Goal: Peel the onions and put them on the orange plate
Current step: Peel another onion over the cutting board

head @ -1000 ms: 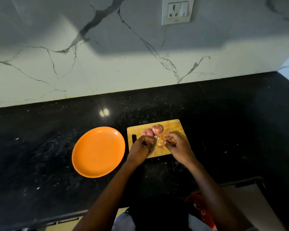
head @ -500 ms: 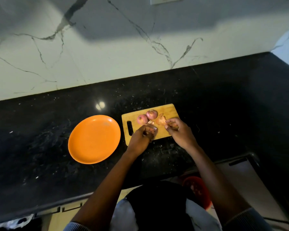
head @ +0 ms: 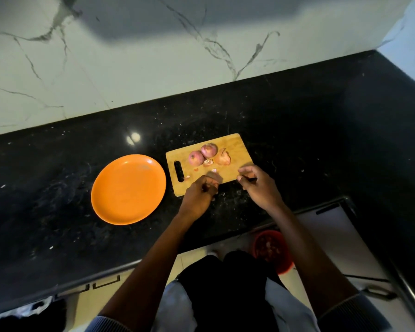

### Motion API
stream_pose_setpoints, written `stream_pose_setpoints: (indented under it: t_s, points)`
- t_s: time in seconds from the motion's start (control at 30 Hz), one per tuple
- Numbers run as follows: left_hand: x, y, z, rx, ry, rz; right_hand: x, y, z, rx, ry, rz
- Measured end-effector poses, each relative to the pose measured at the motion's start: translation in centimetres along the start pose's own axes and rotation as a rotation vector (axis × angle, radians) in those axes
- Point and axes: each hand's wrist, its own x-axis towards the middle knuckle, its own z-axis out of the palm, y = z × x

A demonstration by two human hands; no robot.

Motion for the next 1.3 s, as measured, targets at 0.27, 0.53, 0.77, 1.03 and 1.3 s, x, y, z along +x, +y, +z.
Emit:
stream_pose_setpoints:
  t_s: [0.27,0.53,0.77,1.03,1.3]
  points:
    - [-1.8,-0.4,1.3,0.048,-0.058,-0.011,-2.3,0.2,-1.1,-0.014,0.013,0.044]
    - [-1.6,0.8,1.8,0.48,0.035,0.149,-2.8,-0.3,-0.7,-0.162,0.039,-0.037]
    - [-2.3,2.4,1.2,0.555,0.116,0.189,-3.1,-2.6,0.1,-0.295,0.126,-0.153]
    - [-6.4,2.0,2.9,0.524,0.21,0.168,-6.1,-2.1,-0.6,-0.339,0.07,-0.231]
    - [-13.1,1.8,6.2,0.317,0.335,0.175,-11.5,0.0,-2.6,-0.242,0.016,-0.347]
